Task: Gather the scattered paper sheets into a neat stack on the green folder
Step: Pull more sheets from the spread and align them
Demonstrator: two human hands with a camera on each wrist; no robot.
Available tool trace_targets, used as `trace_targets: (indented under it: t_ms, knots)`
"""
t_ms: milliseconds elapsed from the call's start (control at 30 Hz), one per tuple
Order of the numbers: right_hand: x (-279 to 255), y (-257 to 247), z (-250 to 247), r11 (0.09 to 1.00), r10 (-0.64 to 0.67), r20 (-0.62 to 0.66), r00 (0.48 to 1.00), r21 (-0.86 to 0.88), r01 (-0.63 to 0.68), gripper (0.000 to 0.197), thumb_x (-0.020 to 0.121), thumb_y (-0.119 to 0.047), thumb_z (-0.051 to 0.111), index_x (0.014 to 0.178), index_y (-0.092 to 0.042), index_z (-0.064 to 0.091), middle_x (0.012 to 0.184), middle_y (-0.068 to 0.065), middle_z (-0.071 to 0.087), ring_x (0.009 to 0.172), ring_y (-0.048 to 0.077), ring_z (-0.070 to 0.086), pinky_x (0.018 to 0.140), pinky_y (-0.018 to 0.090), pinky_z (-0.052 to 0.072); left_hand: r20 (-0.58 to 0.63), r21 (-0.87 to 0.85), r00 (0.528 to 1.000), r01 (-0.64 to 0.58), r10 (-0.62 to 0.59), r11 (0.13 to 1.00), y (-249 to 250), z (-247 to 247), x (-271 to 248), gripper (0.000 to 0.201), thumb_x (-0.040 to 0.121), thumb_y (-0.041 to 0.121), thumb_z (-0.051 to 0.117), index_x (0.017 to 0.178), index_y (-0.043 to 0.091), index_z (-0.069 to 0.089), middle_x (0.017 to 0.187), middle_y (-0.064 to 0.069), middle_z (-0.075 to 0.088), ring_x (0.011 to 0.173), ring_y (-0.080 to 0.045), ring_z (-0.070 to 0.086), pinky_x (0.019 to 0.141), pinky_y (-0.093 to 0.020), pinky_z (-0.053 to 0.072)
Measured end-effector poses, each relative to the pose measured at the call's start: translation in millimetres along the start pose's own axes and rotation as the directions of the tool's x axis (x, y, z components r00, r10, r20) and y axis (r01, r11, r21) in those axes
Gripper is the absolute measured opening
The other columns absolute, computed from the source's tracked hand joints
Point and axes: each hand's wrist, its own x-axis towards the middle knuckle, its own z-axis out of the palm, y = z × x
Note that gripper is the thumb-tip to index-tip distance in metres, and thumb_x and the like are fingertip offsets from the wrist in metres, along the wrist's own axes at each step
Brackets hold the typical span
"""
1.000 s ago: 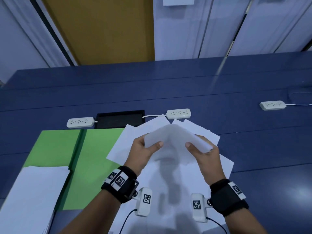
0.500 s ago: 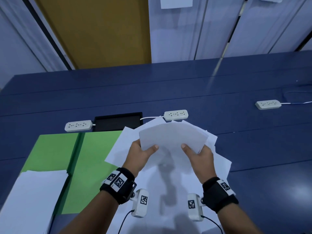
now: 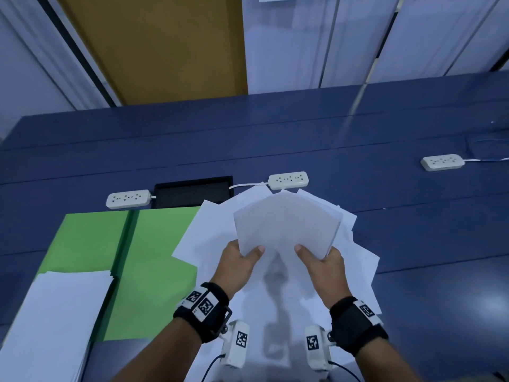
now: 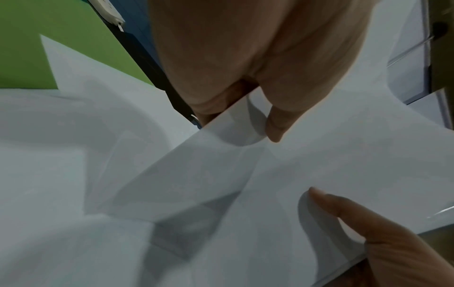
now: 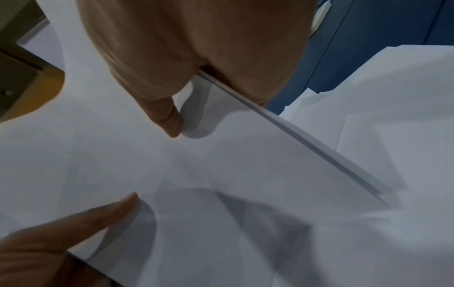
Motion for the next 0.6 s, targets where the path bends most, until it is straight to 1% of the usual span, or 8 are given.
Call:
trace_targets:
  t_ms: [67,133,233,333,367,433,467,600]
  knots:
    - [1.4,2.3,-1.3,0.999,0.021,0.001,1.000,-0.025,-0.021,0.005,0.091,-0.016,0.081,0.095,-0.015,0.078,0.091,-0.005,0.082,0.092,0.019,0.078,0.080,0.032,0.059,0.004,0.024,0.999,0.031,-0.032,0.999,-3.0,-4.0,0.6,0.015,0.095,0.028,0.073,0.108,0.021,0.077,0.103,0.005,0.080,0.098,-0.015,0.075,0.096,-0.048,0.059]
    - [3.6,5.1,-1.9,0.997,0.038,0.001,0.999,-0.060,-0.038,0.007,0.091,-0.018,0.081,0.097,-0.015,0.078,0.092,-0.005,0.082,0.094,0.020,0.078,0.081,0.033,0.059,0.006,0.041,0.999,0.045,-0.046,0.998,-8.6,-7.6,0.6,0.020,0.093,0.033,0.073,0.109,0.022,0.077,0.103,0.005,0.080,0.099,-0.016,0.075,0.096,-0.050,0.058]
    - [0.0,2.6,0.6,0.998,0.017,0.029,0.999,-0.066,-0.015,0.010,0.093,-0.018,0.079,0.103,-0.018,0.078,0.096,-0.007,0.082,0.094,0.015,0.077,0.083,0.032,0.058,0.001,0.034,1.000,0.024,-0.024,0.999,-14.8,-13.8,-4.7,0.022,0.092,0.037,0.072,0.108,0.023,0.077,0.103,0.006,0.080,0.099,-0.015,0.075,0.095,-0.049,0.059]
    - [-8.9,-4.3,10.4,0.998,0.034,0.101,0.994,-0.049,-0.029,0.015,0.095,-0.018,0.077,0.110,-0.018,0.077,0.102,-0.004,0.082,0.096,0.015,0.077,0.084,0.033,0.058,-0.016,-0.007,1.000,-0.004,0.004,1.000,-20.4,-27.1,-11.7,0.031,0.088,0.046,0.071,0.106,0.021,0.076,0.102,0.008,0.080,0.100,-0.013,0.075,0.095,-0.046,0.059]
    - [-12.3,-6.8,16.3,0.998,0.051,0.135,0.990,-0.040,-0.046,0.015,0.096,-0.017,0.076,0.110,-0.018,0.077,0.103,-0.004,0.082,0.096,0.015,0.077,0.084,0.033,0.058,-0.029,-0.024,1.000,-0.002,0.001,1.000,-22.8,-33.3,-14.1,0.031,0.088,0.045,0.072,0.106,0.020,0.076,0.102,0.007,0.080,0.100,-0.014,0.075,0.096,-0.046,0.059]
    - [-19.5,-10.2,30.5,0.997,0.075,0.190,0.979,-0.050,-0.067,0.015,0.096,-0.016,0.075,0.111,-0.018,0.077,0.103,-0.003,0.082,0.097,0.016,0.077,0.084,0.034,0.057,-0.061,-0.065,0.998,0.004,-0.008,0.998,-30.2,-48.7,-19.2,0.026,0.090,0.036,0.076,0.106,0.016,0.076,0.102,0.004,0.080,0.100,-0.015,0.075,0.096,-0.044,0.058]
    - [-23.5,-11.0,38.3,0.996,0.082,0.212,0.974,-0.061,-0.071,0.016,0.096,-0.016,0.075,0.111,-0.018,0.077,0.104,-0.002,0.082,0.097,0.016,0.077,0.084,0.034,0.057,-0.075,-0.087,0.997,0.002,-0.008,0.996,-33.8,-57.6,-22.5,0.024,0.090,0.030,0.077,0.108,0.015,0.075,0.104,0.004,0.080,0.101,-0.015,0.075,0.097,-0.043,0.058]
    - [-42.4,-12.3,74.6,0.993,0.101,0.313,0.944,-0.086,-0.077,0.017,0.097,-0.013,0.074,0.113,-0.017,0.077,0.105,0.000,0.082,0.099,0.018,0.078,0.085,0.034,0.057,-0.120,-0.134,0.993,-0.015,-0.001,0.991,-47.2,-99.0,-37.5,0.028,0.091,0.016,0.077,0.119,0.013,0.072,0.114,0.001,0.078,0.109,-0.017,0.074,0.100,-0.042,0.056]
